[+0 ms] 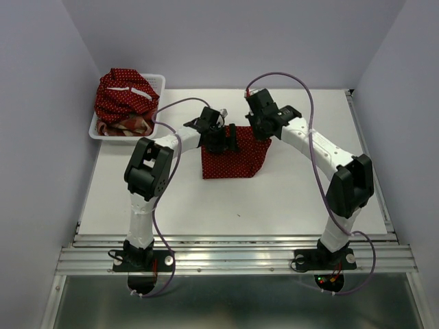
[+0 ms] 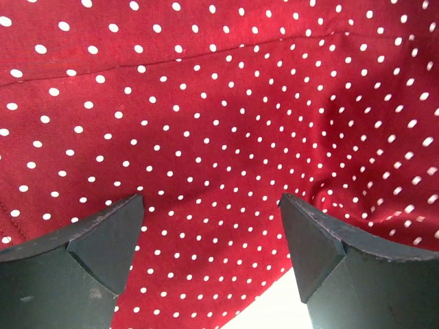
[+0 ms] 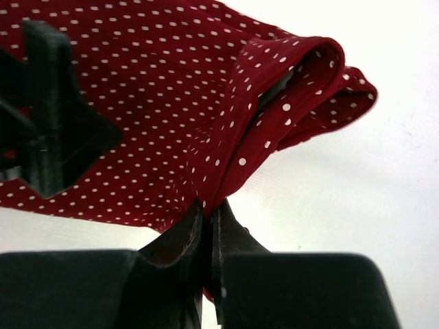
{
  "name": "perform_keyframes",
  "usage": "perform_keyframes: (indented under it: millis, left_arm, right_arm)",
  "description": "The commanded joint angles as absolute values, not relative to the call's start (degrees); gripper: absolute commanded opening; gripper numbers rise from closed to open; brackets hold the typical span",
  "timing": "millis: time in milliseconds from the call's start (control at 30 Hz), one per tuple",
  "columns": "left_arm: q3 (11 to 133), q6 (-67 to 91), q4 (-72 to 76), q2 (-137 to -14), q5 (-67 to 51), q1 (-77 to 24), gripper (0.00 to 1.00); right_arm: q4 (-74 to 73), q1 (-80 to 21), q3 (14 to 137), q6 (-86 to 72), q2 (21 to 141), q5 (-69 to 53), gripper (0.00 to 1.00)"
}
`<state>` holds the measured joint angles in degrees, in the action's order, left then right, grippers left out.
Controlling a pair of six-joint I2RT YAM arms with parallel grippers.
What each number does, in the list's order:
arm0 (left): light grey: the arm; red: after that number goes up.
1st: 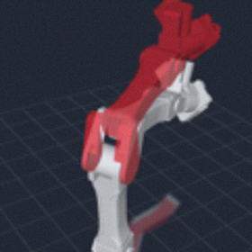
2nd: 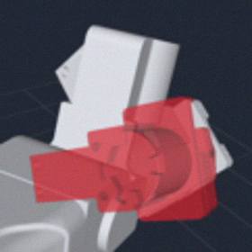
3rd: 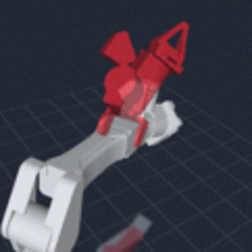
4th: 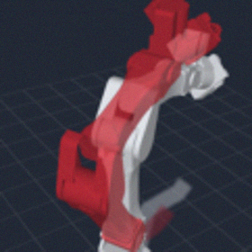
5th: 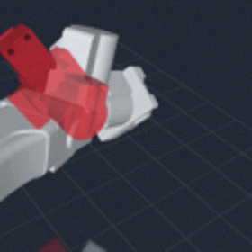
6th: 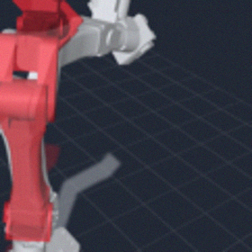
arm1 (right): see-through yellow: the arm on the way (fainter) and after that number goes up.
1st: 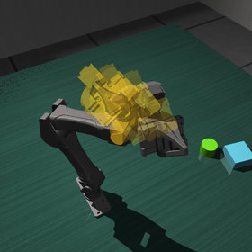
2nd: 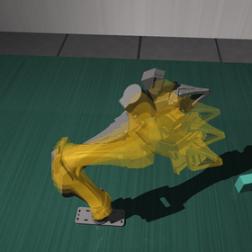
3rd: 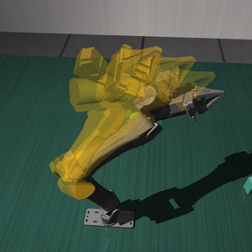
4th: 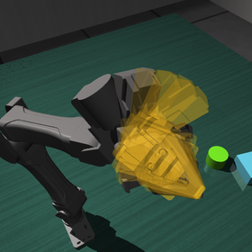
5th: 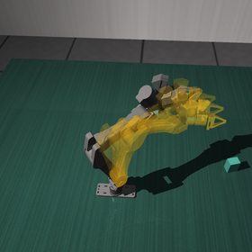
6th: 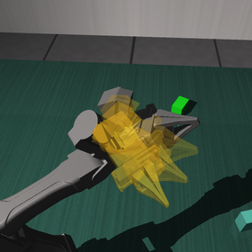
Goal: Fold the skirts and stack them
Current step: Fold the skirt
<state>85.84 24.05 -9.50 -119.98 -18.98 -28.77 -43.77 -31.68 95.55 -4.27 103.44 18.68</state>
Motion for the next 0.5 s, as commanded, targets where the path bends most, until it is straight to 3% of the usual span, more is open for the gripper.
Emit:
perform_keyframes:
  millis: [0,467]
  left_arm:
    - [83.85,24.08,-8.79,-119.53,-18.98,-28.74,0.92]
    - [79.55,26.63,-6.15,-118.22,-18.81,-28.57,0.92]
  right_arm:
    - [-45.53,-34.89,101.33,-3.61,105.63,19.87,0.01]
    - [-45.35,-38.76,108.37,-5.89,111.8,15.64,0.01]
